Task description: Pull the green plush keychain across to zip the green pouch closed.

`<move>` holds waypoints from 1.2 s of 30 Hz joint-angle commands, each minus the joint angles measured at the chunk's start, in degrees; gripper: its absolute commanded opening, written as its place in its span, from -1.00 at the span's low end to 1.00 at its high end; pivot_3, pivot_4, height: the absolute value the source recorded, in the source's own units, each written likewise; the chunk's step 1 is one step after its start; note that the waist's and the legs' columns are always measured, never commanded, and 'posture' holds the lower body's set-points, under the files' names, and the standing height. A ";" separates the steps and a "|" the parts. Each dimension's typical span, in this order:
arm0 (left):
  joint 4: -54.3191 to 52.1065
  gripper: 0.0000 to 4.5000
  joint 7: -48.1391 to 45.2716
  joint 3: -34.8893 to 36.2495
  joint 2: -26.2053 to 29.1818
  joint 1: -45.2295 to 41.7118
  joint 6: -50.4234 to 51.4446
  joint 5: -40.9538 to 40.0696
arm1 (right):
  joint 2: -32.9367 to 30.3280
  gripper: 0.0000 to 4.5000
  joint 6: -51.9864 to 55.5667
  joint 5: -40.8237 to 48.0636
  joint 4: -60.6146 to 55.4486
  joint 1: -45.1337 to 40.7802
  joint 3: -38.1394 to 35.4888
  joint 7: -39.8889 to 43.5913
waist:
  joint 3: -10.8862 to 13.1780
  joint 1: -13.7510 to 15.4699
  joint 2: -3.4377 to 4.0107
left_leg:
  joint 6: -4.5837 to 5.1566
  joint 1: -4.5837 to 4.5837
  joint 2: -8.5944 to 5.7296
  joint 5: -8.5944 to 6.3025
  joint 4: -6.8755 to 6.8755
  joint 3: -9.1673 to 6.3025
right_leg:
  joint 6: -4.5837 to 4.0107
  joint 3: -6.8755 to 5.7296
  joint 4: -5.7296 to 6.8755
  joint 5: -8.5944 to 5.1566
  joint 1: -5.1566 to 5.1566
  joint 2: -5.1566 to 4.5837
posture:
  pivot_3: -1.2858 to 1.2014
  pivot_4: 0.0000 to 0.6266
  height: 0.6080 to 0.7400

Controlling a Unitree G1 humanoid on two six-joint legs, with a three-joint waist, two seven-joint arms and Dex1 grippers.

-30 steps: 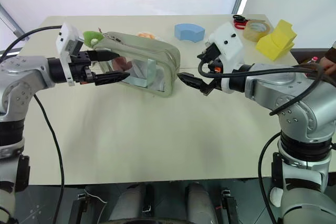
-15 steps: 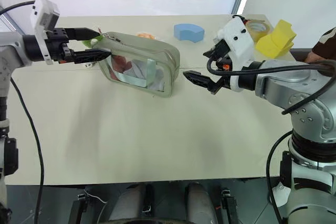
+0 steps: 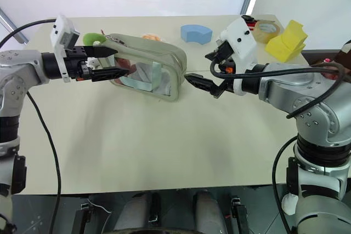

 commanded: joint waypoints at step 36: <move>1.70 1.00 4.90 7.37 3.43 2.53 -3.68 -0.15 | -5.85 -0.97 -44.15 -30.78 28.92 -10.73 21.69 40.85 | -0.01 0.46 -0.01 | -0.02 0.17 -0.15 0.01 0.05 0.09 | 0.00 -0.06 0.39 0.00 0.03 -0.13 | 0.03 -0.52 1.00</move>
